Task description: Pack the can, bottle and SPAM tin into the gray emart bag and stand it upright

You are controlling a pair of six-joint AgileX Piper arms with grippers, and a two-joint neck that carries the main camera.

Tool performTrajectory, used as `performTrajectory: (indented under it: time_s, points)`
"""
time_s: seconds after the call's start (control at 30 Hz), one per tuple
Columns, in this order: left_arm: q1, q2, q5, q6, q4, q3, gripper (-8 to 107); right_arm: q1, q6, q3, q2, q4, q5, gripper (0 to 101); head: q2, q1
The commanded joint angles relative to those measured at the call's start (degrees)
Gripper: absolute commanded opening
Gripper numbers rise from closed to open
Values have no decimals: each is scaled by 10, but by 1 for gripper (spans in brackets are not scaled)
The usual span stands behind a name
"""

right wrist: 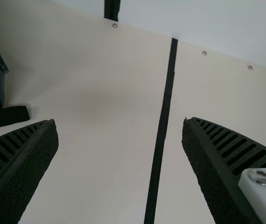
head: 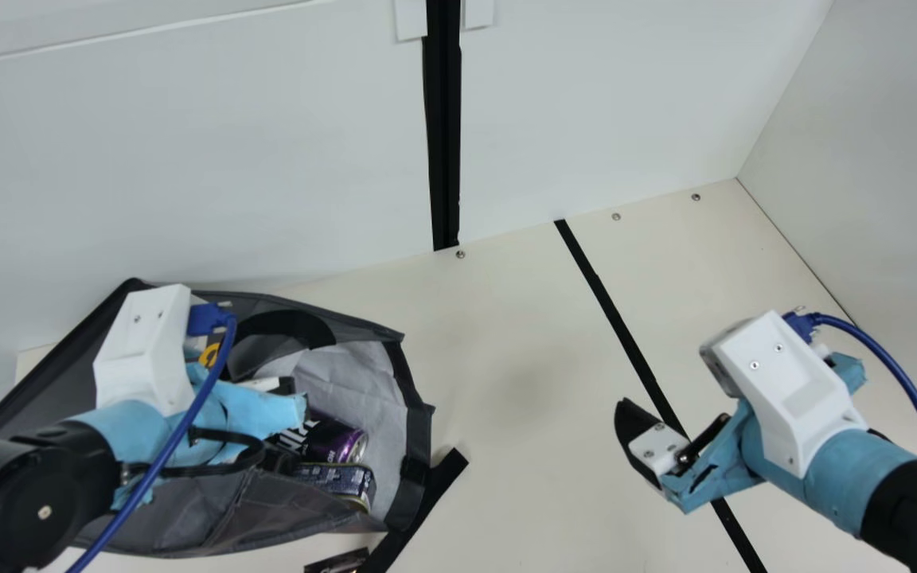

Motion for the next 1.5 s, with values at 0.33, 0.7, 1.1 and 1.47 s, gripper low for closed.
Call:
performTrajectory:
  time_s: [0.33,0.7,1.1,1.47]
  points:
    - [0,0,0,0,0,0,-8,-30,125,-43,-22,-103,40,95,-1,-13]
    - [0,0,0,0,0,0,-8,-43,201,-93,-27,-182,89,95,-1,-13]
    - [0,0,0,0,0,0,-8,-42,265,-154,-25,-245,155,95,-1,-13]
    - [0,0,0,0,0,0,-8,-58,307,-152,-20,-262,163,95,-1,-13]
